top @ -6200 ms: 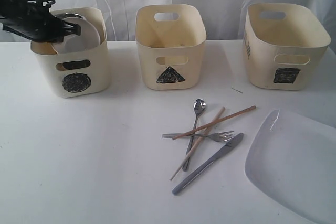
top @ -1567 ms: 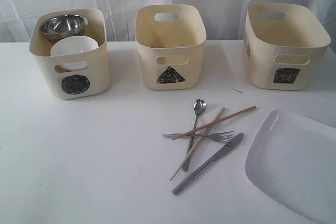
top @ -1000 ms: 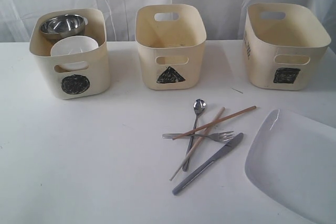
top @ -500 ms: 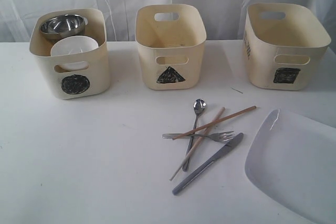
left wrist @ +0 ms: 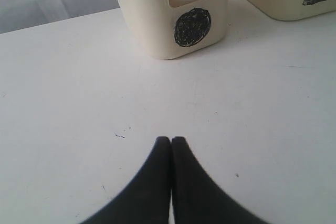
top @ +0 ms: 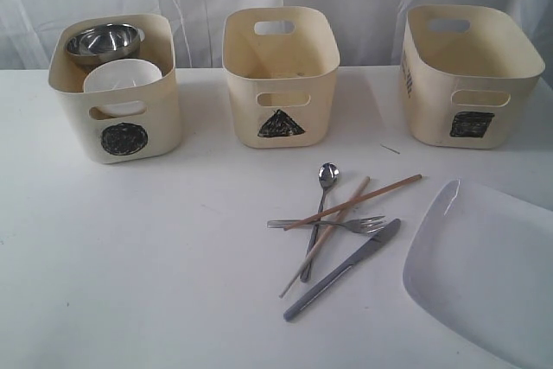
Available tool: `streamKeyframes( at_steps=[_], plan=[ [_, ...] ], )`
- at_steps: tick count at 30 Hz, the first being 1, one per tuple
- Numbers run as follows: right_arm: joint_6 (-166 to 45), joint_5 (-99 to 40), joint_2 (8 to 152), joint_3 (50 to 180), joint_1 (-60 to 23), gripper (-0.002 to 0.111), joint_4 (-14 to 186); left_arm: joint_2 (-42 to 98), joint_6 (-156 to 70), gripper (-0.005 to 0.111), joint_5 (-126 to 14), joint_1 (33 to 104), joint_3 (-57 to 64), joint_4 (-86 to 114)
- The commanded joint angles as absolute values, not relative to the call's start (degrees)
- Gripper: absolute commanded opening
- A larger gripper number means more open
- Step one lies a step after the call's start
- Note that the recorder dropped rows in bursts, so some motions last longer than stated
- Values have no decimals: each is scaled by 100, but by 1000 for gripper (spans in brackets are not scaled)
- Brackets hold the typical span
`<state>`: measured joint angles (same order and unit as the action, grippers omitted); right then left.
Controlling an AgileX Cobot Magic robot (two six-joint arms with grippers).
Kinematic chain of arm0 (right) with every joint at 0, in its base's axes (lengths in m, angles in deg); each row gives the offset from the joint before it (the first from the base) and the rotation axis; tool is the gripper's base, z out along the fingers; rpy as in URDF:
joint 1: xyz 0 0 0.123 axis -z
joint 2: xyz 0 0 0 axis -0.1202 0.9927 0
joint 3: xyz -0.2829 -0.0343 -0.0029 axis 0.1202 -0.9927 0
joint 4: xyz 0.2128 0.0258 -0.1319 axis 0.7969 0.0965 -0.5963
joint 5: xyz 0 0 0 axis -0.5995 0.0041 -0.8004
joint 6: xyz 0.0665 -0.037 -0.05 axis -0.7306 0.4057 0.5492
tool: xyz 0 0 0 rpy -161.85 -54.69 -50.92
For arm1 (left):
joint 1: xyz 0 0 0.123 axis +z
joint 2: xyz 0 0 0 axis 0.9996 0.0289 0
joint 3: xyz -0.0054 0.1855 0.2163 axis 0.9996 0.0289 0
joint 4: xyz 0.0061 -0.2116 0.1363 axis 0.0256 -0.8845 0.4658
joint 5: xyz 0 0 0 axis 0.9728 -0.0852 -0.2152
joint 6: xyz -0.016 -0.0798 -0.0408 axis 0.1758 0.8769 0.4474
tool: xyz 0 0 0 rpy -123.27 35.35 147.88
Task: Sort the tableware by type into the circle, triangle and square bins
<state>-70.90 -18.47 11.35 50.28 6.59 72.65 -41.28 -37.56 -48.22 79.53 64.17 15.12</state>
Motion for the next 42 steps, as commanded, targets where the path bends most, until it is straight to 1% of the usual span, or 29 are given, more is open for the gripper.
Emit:
streamKeyframes(
  at_steps=[1, 35, 38, 42],
  plan=[
    [-7121, -1880, 1103, 4997, 691, 0, 7247, -4159, -3774, 0, -4799, 7965, 6436, 1502],
    [-7257, -1880, 1103, 4997, 691, 0, 7205, -4159, -3774, 0, -4799, 7965, 6436, 1502],
    [-7869, -2407, 1103, 4997, 691, 0, 7585, -4159, -3774, 0, -4799, 7965, 6436, 1502],
    [-9048, -3470, 1103, 4997, 691, 0, 8335, -4159, -3774, 0, -4799, 7965, 6436, 1502]
  ],
)
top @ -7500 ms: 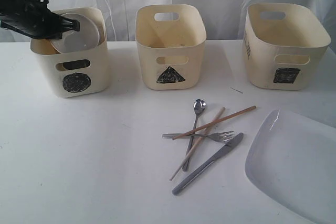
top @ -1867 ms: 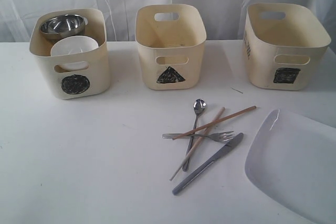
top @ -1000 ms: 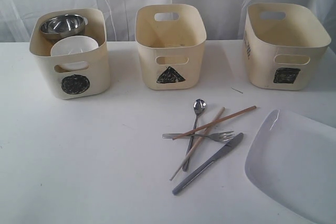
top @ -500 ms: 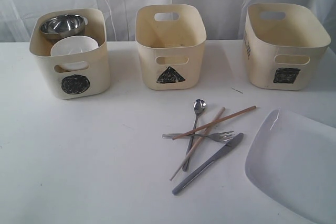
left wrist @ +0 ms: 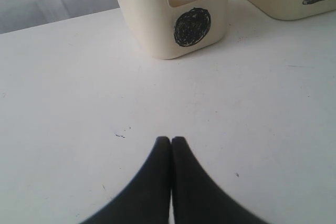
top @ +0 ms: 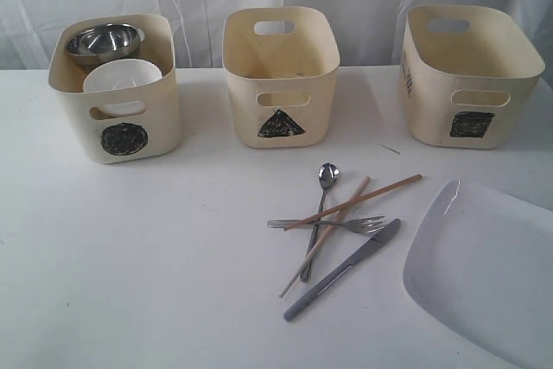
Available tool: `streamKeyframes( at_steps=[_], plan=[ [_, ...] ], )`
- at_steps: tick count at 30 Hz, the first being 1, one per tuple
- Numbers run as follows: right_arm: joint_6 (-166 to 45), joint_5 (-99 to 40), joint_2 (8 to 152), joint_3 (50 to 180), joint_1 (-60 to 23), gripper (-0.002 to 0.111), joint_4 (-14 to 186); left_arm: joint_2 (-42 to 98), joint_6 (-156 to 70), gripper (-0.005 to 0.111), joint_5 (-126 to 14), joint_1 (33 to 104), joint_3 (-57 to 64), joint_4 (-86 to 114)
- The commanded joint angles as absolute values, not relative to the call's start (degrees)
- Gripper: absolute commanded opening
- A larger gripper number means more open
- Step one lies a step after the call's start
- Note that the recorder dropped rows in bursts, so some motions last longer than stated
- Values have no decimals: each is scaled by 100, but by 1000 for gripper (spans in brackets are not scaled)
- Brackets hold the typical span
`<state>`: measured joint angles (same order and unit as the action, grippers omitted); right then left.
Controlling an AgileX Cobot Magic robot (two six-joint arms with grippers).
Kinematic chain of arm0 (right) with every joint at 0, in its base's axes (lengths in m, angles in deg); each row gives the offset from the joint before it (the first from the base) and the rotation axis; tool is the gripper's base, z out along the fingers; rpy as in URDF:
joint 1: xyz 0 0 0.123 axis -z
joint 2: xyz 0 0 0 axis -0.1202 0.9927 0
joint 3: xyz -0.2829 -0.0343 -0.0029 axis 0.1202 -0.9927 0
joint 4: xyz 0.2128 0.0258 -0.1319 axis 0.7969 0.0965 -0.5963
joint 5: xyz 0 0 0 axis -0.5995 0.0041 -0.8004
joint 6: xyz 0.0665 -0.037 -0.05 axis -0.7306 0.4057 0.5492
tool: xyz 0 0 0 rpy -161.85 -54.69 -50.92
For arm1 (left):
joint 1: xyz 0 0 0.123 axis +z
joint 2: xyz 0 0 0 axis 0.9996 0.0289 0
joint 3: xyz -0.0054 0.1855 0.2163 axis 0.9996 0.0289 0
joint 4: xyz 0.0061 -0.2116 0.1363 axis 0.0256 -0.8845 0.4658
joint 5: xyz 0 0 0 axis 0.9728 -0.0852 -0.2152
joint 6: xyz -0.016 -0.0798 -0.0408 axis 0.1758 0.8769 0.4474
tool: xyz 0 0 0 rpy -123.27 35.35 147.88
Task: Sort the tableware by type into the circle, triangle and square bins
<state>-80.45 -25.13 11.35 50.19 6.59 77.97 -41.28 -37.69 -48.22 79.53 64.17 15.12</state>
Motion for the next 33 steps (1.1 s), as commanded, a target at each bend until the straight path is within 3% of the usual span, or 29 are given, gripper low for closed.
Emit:
streamKeyframes(
  at_steps=[1, 8, 15, 18, 22, 26, 30, 33],
  plan=[
    [-9214, -3797, 1103, 4997, 691, 0, 8349, -4159, -3774, 0, -4799, 7965, 6436, 1502],
    [-9690, -4871, 1103, 4997, 691, 0, 8360, -4159, -3774, 0, -4799, 7965, 6436, 1502],
    [-10557, -4021, 1161, 5406, 674, 0, 7336, -4159, -3774, 0, -4799, 7965, 6436, 1502],
    [-11259, -3502, 1414, 6036, 462, 6, 5846, -4159, -3774, 0, -4799, 7965, 6436, 1502],
    [-11581, -2809, 2313, 7032, -138, 24, 4886, -4159, -3774, 0, -4799, 7965, 6436, 1502],
    [-9877, -1694, 3483, 8051, -969, 42, 5049, -4159, -3774, 0, -4799, 7965, 6436, 1502],
    [-7602, -257, 4803, 9147, -1542, 42, 5875, -4159, -3774, 0, -4799, 7965, 6436, 1502],
    [-5537, 1660, 6448, 10503, -1790, 42, 7492, -4159, -3774, 0, -4799, 7965, 6436, 1502]
  ],
)
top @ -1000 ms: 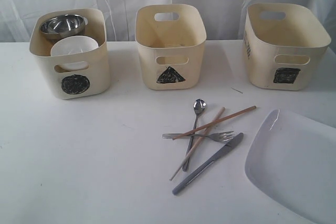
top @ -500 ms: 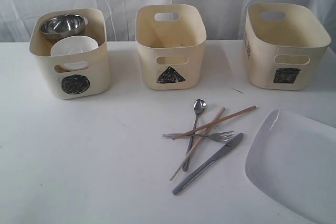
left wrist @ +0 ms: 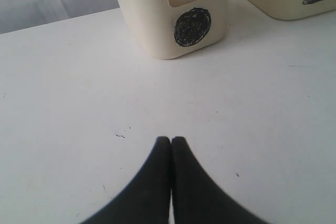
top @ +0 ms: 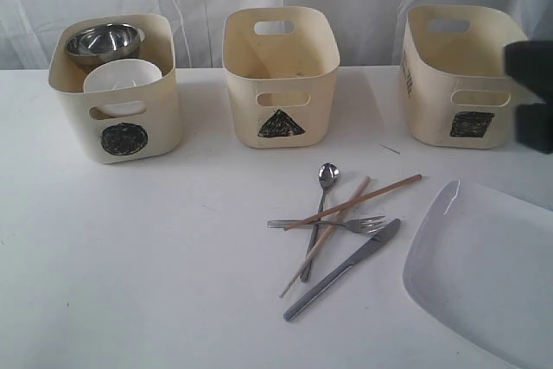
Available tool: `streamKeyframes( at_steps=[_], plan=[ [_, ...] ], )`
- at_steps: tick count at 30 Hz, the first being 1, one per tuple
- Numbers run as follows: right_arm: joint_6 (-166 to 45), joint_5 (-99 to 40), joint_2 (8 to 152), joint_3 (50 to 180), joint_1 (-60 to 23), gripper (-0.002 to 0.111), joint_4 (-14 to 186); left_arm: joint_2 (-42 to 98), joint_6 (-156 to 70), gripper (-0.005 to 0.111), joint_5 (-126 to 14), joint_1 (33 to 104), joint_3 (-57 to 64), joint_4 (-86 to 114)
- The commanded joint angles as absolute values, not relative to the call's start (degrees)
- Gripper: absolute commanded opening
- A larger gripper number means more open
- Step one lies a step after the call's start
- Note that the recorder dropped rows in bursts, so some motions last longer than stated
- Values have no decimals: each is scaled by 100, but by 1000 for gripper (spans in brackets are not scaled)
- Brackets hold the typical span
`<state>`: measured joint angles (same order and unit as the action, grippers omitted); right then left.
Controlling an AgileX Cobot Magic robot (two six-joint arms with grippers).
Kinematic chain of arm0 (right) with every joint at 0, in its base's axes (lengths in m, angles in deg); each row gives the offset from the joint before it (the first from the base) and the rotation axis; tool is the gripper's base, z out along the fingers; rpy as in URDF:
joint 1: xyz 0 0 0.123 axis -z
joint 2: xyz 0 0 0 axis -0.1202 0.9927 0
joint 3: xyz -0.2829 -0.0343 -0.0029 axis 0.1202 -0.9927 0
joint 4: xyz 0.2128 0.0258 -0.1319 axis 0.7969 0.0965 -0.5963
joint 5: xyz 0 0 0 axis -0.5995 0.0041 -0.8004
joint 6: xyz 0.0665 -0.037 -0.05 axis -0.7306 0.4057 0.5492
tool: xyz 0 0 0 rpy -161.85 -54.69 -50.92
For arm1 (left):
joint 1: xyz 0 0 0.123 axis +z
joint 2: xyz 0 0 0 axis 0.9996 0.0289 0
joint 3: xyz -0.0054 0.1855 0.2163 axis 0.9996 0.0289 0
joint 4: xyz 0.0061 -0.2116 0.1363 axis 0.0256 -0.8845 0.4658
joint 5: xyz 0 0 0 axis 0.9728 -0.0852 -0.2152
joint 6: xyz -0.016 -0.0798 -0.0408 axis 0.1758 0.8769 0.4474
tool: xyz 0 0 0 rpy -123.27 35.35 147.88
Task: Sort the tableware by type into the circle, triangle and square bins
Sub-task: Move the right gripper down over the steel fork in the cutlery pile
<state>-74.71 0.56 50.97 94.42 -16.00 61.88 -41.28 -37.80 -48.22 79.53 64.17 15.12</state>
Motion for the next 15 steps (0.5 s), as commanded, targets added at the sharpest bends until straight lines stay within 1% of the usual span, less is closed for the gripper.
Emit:
streamKeyframes(
  at_steps=[1, 3, 6, 8, 13, 15],
  plan=[
    [-4913, 2444, 7119, 11091, -1836, 42, 7789, -4159, -3774, 0, -4799, 7965, 6436, 1502],
    [-4345, 3129, 8207, 11842, -1836, 42, 7824, -4159, -3774, 0, -4799, 7965, 6436, 1502],
    [-3526, 3530, 9235, 12638, -1836, 42, 7727, -4159, -3774, 0, -4799, 7965, 6436, 1502],
    [-3173, 3456, 9552, 12869, -1836, 42, 7727, -4159, -3774, 0, -4799, 7965, 6436, 1502],
    [-2800, 2920, 9663, 12920, -1836, 42, 7715, -4159, -3774, 0, -4799, 7965, 6436, 1502],
    [-1905, 2752, 9782, 12920, -1836, 43, 7773, -4159, -3774, 0, -4799, 7965, 6436, 1502]
  ],
)
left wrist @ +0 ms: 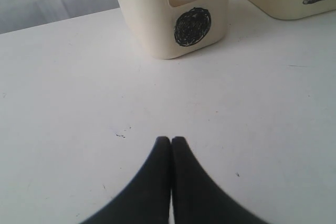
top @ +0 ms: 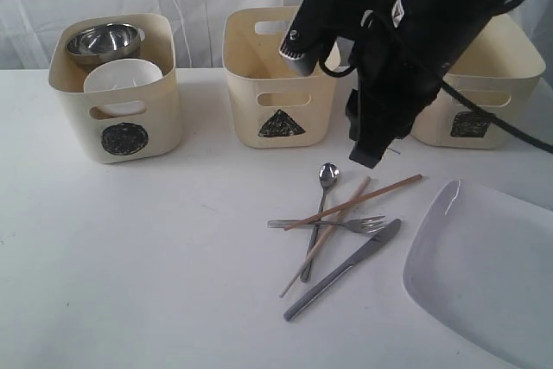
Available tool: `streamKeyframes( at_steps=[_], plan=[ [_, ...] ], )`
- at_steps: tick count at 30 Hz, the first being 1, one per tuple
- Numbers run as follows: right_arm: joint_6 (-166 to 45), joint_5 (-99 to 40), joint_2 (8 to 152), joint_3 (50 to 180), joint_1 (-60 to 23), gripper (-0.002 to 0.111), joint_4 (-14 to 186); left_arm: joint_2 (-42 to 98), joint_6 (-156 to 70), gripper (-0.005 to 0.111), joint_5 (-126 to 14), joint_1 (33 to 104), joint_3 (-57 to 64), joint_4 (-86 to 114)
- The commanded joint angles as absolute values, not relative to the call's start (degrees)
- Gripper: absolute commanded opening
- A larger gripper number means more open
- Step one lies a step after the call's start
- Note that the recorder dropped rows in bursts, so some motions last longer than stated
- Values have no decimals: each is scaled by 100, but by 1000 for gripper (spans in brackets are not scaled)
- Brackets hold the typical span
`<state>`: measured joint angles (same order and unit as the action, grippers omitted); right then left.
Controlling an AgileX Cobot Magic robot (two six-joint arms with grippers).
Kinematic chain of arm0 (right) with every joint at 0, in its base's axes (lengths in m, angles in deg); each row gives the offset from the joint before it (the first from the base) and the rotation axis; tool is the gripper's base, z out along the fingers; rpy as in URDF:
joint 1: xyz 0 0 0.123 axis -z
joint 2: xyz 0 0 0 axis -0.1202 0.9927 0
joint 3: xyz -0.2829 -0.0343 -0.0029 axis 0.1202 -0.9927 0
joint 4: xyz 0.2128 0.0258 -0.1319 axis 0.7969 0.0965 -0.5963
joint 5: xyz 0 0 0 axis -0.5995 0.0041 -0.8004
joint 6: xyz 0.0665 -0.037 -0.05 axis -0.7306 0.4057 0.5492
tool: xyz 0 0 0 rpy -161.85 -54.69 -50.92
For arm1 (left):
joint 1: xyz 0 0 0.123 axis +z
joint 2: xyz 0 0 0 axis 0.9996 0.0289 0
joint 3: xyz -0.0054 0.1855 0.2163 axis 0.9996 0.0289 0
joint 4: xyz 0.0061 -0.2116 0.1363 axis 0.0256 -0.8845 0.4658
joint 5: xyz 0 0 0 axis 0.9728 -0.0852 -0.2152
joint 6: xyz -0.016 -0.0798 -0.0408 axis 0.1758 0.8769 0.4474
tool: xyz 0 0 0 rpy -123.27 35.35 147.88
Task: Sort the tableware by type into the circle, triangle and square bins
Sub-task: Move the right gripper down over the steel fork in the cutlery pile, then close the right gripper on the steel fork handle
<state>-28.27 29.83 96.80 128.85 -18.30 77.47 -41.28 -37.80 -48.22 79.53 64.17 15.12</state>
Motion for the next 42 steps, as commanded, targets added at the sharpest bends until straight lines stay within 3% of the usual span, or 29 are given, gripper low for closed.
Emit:
streamKeyframes(
  at_steps=[1, 5, 20, 42],
  plan=[
    [-1554, 2663, 9838, 12920, -1836, 44, 7799, -4159, -3774, 0, -4799, 7965, 6436, 1502],
    [-1041, 2148, 10266, 12920, -1836, 50, 7825, -4159, -3774, 0, -4799, 7965, 6436, 1502],
    [-953, 1651, 11739, 12920, -1836, 50, 7871, -4159, -3774, 0, -4799, 7965, 6436, 1502],
    [-813, 1598, 12370, 12930, -1939, 50, 8563, -4159, -3774, 0, -4799, 7965, 6436, 1502]
  ],
)
